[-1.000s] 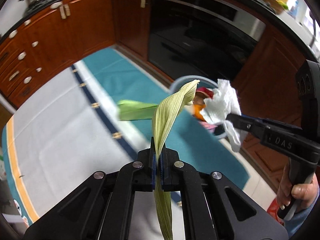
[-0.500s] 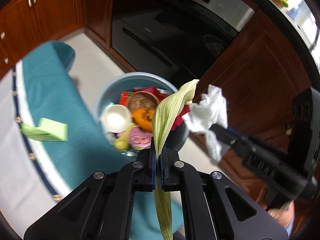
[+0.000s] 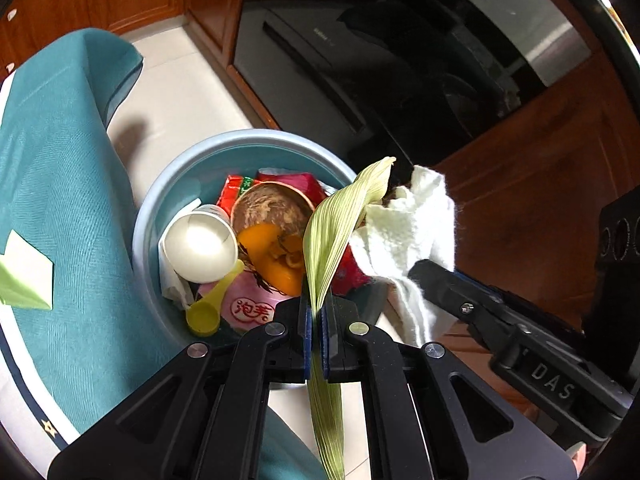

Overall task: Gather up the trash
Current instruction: 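Carry corn husk and tissue over the teal bin and open both tools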

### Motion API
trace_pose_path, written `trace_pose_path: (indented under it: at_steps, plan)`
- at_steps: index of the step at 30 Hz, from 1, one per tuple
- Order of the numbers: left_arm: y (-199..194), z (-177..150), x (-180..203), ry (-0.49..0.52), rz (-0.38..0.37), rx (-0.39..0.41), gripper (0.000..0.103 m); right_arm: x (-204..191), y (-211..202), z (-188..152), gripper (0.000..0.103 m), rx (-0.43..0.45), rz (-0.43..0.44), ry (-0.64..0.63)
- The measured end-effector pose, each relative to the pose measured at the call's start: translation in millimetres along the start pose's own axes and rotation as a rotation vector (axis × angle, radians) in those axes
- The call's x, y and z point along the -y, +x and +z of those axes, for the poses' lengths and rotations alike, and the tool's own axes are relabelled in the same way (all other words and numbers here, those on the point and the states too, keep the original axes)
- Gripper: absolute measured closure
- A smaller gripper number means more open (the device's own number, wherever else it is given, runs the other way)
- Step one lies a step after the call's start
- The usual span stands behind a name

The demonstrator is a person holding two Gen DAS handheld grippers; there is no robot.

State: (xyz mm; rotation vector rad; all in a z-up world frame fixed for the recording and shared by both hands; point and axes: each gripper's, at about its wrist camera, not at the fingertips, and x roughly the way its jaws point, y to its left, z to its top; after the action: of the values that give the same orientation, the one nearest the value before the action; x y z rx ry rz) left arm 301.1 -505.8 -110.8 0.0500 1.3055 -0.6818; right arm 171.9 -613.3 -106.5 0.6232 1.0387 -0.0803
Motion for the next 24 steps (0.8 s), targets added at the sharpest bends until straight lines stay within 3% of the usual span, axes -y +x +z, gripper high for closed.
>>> trace_pose_path:
  at_steps: [12,21,22,23,24]
  plan:
    - [3,23,-7,-0.045,0.016,0.053,0.099,3,19,15,0.086,-0.041,-0.018,-0.015]
    - [21,29,-17,-0.064,0.015,0.012,0.098,1,31,20,0.078,-0.063,-0.017,-0.008]
    - [22,29,-18,-0.067,0.014,0.009,0.098,0,32,20,0.072,-0.064,-0.012,-0.006]
    - [22,30,-19,-0.07,0.009,0.004,0.097,-1,32,20,0.059,-0.065,-0.012,-0.004]
    - [23,30,-19,-0.072,0.007,-0.002,0.09,-1,33,20,0.05,-0.064,-0.01,0.0]
